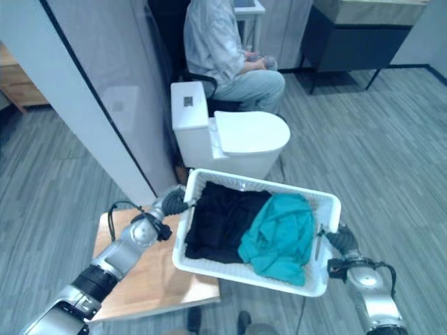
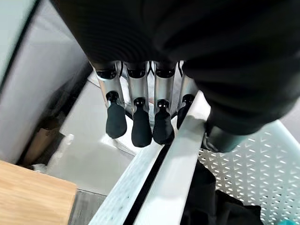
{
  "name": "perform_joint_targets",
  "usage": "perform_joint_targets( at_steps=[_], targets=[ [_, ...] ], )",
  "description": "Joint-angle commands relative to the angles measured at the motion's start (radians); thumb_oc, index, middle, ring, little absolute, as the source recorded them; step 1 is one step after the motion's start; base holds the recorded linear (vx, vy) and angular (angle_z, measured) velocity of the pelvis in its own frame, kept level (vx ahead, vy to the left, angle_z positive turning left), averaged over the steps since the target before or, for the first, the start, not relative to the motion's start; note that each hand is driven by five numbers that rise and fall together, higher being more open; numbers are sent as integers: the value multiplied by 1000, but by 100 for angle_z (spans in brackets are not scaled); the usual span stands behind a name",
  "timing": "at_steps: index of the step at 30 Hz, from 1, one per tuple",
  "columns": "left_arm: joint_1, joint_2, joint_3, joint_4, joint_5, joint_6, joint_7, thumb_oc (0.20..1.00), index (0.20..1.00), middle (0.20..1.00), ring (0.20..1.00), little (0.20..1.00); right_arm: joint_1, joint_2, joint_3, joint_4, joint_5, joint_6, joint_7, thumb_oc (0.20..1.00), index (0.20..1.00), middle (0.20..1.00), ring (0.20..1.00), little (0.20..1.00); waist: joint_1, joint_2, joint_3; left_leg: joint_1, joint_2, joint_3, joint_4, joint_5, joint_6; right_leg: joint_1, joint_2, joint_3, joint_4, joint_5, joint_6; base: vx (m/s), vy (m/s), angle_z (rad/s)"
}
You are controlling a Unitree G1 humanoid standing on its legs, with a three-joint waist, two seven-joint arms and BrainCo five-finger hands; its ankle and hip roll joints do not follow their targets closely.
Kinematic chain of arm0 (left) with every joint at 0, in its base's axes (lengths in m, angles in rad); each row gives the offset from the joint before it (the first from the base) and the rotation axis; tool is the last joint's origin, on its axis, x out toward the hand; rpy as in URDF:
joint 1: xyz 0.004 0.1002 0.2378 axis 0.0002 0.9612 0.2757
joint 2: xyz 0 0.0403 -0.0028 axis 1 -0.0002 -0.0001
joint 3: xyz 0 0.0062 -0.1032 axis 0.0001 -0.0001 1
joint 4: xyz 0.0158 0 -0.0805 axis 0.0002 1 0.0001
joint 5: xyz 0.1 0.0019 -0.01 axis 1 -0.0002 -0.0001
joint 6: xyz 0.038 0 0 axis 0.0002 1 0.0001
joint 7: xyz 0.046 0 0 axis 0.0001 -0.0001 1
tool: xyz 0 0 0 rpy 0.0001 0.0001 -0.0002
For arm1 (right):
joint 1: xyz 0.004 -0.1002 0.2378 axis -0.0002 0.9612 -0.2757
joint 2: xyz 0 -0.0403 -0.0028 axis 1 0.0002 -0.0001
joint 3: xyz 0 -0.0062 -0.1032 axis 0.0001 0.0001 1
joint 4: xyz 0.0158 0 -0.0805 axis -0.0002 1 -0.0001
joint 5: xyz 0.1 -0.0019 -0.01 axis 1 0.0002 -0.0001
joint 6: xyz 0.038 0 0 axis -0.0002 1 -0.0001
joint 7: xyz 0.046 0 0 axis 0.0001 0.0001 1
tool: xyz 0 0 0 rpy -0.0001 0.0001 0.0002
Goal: Grab the laundry basket,head to the washer,open it,put in the laundry and shut it.
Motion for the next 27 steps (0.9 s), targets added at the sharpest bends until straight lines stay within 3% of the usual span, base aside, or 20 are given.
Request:
perform_joint_targets(
  at_steps=[1, 5, 6, 7, 8, 10, 11, 12, 13, 17, 19, 20, 22, 23, 24, 25, 27],
  targets=[
    [-201, -57, -22, 83, -38, -50, 14, 200, 200, 200, 200, 200, -33, -98, -31, -81, 58, -74, 2, 200, 200, 200, 200, 200, 18, -34, -70, 27, 59, 26, 106, -146, -24, -66, -63, -14, 43, 15, 81, -89, 9, -25],
    [-258, -65, -39, 119, -43, -53, 31, 200, 200, 200, 200, 200, -72, -125, -11, -73, 77, -78, -4, 200, 200, 200, 200, 200, 20, -39, -47, -1, 51, -1, 179, -157, -34, -83, -65, 37, 35, 46, 84, -158, 48, -44],
    [-277, -63, -38, 135, -47, -56, 47, 200, 200, 200, 200, 200, -84, -131, 3, -81, 83, -80, -3, 200, 200, 200, 200, 200, 23, -44, -36, -10, 33, -47, 209, -175, -40, -102, -66, 67, 36, 63, 88, -355, 201, -97],
    [-302, -50, -35, 151, -54, -61, 66, 200, 200, 200, 200, 200, -136, -149, 38, -68, 85, -83, 13, 200, 200, 200, 200, 200, 35, -41, -25, 12, -2, -207, 266, -238, -41, -161, -50, 167, 52, 95, 113, -323, 204, -79],
    [-303, -49, -35, 152, -54, -61, 66, 200, 200, 200, 200, 200, -139, -148, 39, -67, 86, -83, 13, 200, 200, 200, 200, 200, 36, -44, -26, 8, -5, -206, 266, -234, -40, -165, -53, 170, 51, 99, 114, -264, 249, -86],
    [-297, -46, -33, 157, -61, -66, 66, 200, 200, 200, 200, 200, -185, -145, 66, -35, 79, -78, 22, 200, 200, 200, 200, 200, 33, -32, -29, 45, -32, -273, 298, -292, -29, -208, -30, 245, 75, 110, 131, -144, 255, -148],
    [-301, -38, -27, 156, -65, -65, 65, 200, 200, 200, 200, 200, -196, -144, 68, -27, 77, -72, 23, 200, 200, 200, 200, 200, 24, -27, -35, 61, -38, -279, 297, -323, -18, -224, -26, 272, 85, 112, 139, -257, 454, -213],
    [-326, -48, -39, 185, -69, -66, 61, 200, 200, 200, 200, 200, -215, -139, 74, -19, 87, -63, 24, 200, 200, 200, 200, 200, 5, -15, -29, 80, -45, -222, 301, -370, 0, -263, -17, 331, 111, 124, 171, -175, 339, -163],
    [-329, -49, -40, 187, -69, -67, 62, 200, 200, 200, 200, 200, -216, -138, 74, -19, 87, -63, 24, 200, 200, 200, 200, 200, 9, -21, -28, 78, -50, -218, 299, -364, -1, -267, -20, 337, 110, 130, 172, -250, 321, -169],
    [-379, -45, -71, 233, -48, -67, 58, 200, 200, 200, 200, 200, -254, -106, 66, 19, 96, -55, 15, 200, 200, 200, 200, 200, 19, -41, -5, 74, -110, -139, 290, -383, 41, -303, -77, 383, 49, 189, 232, -264, 223, -104],
    [-379, -46, -80, 249, -45, -64, 53, 200, 200, 200, 200, 200, -259, -101, 65, 30, 79, -45, 14, 200, 200, 200, 200, 200, 20, -50, 17, 73, -119, -96, 282, -372, 57, -326, -95, 343, 48, 211, 232, -304, 102, -98],
    [-376, -42, -85, 252, -46, -60, 53, 200, 200, 200, 200, 200, -265, -98, 67, 33, 75, -46, 17, 200, 200, 200, 200, 200, 30, -46, 34, 62, -120, -77, 282, -356, 64, -334, -119, 272, 68, 183, 232, -390, 86, -76],
    [-373, -24, -88, 251, -49, -52, 61, 200, 200, 200, 200, 200, -277, -100, 82, 54, 61, -47, 22, 200, 200, 200, 200, 200, 42, -35, 46, 37, -120, -52, 274, -317, 72, -312, -164, 120, 154, 132, 183, -374, 93, -86],
    [-369, -18, -89, 249, -54, -48, 62, 200, 200, 200, 200, 200, -281, -101, 90, 62, 59, -48, 26, 200, 200, 200, 200, 200, 46, -31, 43, 27, -117, -45, 269, -302, 79, -304, -167, 86, 206, 113, 166, -448, 161, -99],
    [-359, -1, -90, 249, -71, -33, 55, 200, 200, 200, 200, 200, -316, -96, 131, 101, 45, -40, 39, 200, 200, 200, 200, 200, 73, -16, 11, -2, -118, -8, 235, -253, 101, -241, -147, 14, 319, 27, 130, -326, 131, -74],
    [-359, 0, -89, 248, -71, -33, 55, 200, 200, 200, 200, 200, -317, -95, 131, 102, 45, -40, 39, 200, 200, 200, 200, 200, 73, -17, 10, -4, -119, -6, 233, -248, 101, -243, -147, 16, 316, 32, 130, -288, 136, -60],
    [-351, 24, -69, 243, -81, -31, 56, 200, 200, 200, 200, 200, -331, -79, 156, 118, 40, -34, 48, 200, 200, 200, 200, 200, 107, -12, -23, -14, -113, 34, 195, -216, 102, -180, -150, -36, 329, -30, 114, -125, 27, -83]
  ],
)
